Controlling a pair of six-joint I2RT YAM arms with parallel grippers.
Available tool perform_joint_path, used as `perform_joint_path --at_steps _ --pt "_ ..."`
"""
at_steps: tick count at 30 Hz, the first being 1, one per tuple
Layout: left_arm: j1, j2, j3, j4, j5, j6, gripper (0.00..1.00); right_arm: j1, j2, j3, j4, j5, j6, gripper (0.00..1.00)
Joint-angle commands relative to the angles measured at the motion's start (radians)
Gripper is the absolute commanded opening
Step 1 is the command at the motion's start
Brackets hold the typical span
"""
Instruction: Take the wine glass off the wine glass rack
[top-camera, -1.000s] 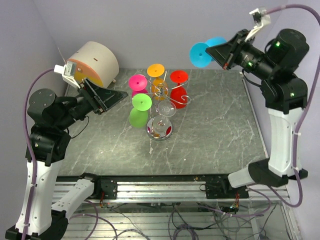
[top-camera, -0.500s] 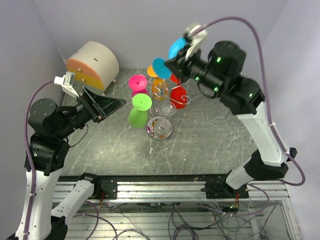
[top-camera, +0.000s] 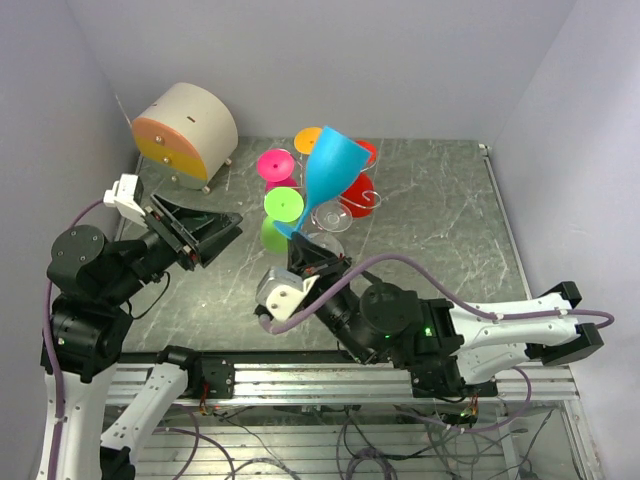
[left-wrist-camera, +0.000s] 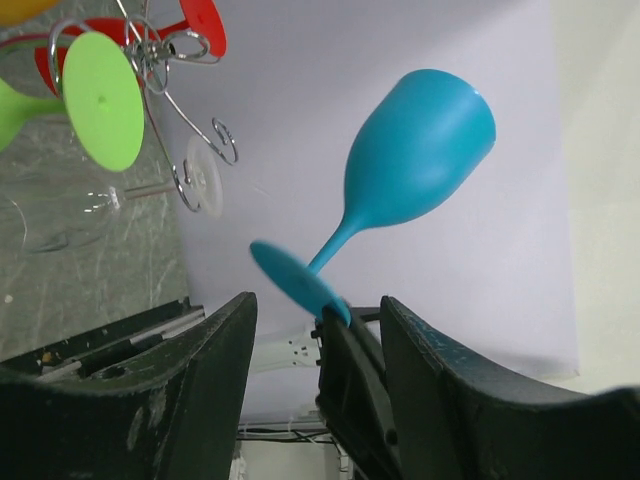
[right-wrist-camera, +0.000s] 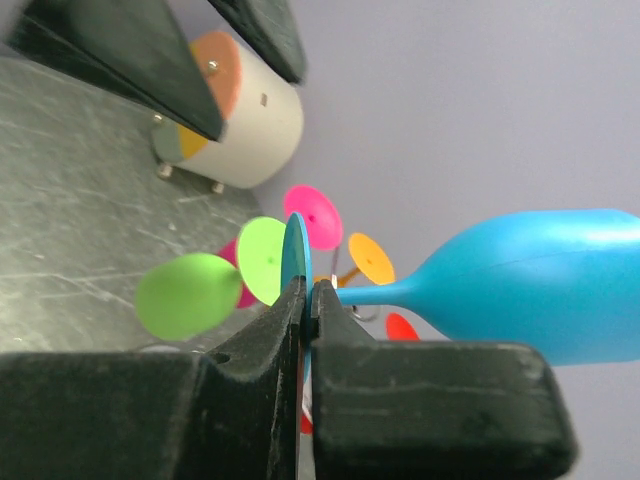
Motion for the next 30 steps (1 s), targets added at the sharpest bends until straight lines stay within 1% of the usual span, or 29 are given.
perform_joint_path --at_steps 1,4,12,20,30 --pt "-0.006 -0.035 -0.036 0.006 0.089 -0.101 0.63 0.024 -0.081 -0.086 0.266 0.098 -0.191 0.0" --pt "-0.006 -0.043 -0.032 -0.031 0.114 -0.096 0.64 0.033 -0.079 -0.119 0.286 0.086 -0.234 0.0" --pt "-0.006 -0.037 -0.082 -0.008 0.16 -0.132 0.65 0.054 -0.053 -0.123 0.226 0.004 -0.186 0.0" --pt "-0.006 -0.021 -0.101 0.026 0.185 -0.184 0.66 0.068 -0.004 -0.142 0.261 -0.048 -0.185 0.0" --pt "-0.006 -0.027 -0.13 0.049 0.207 -0.219 0.67 0.072 0.011 -0.187 0.308 -0.126 -0.169 0.0"
